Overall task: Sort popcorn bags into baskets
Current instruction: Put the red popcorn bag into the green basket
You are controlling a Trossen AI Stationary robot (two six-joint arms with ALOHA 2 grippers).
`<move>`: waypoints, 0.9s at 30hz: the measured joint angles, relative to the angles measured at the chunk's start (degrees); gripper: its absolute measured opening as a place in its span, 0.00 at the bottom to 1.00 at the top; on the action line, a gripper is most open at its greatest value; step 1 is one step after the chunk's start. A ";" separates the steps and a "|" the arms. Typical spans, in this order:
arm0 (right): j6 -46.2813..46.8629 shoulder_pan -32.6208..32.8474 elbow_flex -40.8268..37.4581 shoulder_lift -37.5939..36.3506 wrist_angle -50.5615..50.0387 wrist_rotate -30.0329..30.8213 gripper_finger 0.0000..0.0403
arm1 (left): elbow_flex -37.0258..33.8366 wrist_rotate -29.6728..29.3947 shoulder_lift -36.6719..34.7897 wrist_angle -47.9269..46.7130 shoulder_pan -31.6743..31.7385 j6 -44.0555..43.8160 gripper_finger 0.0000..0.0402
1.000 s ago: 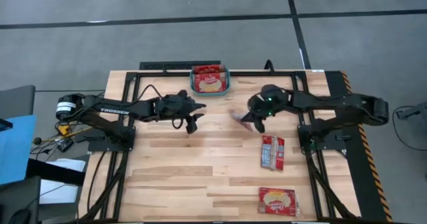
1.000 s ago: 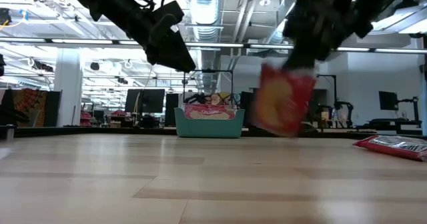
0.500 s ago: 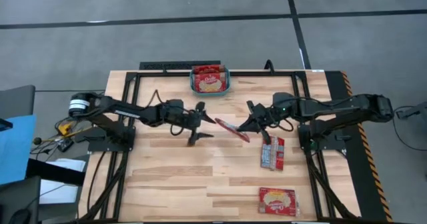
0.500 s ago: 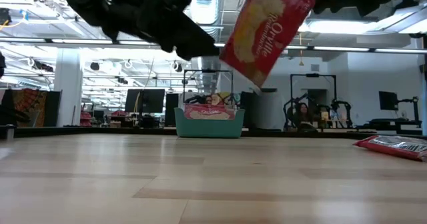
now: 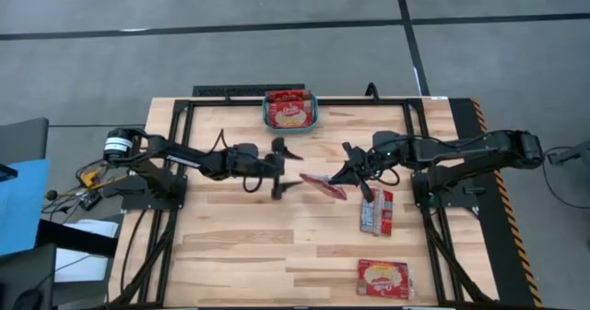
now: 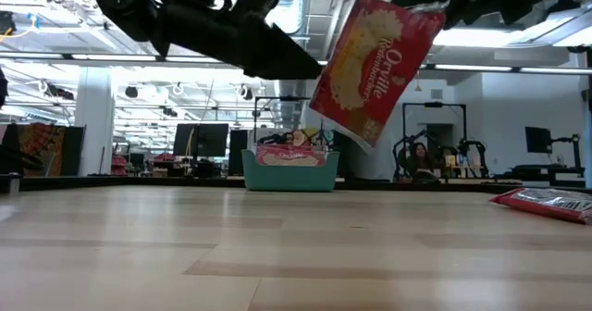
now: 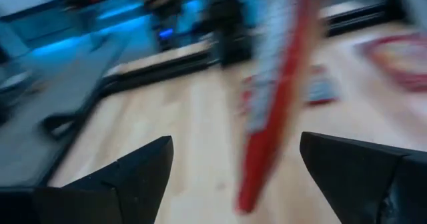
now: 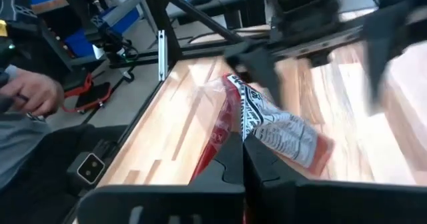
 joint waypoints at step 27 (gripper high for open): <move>-1.56 -1.70 -0.07 4.59 14.76 4.01 0.16 | 7.55 4.63 -0.17 -8.59 -0.39 -6.63 0.00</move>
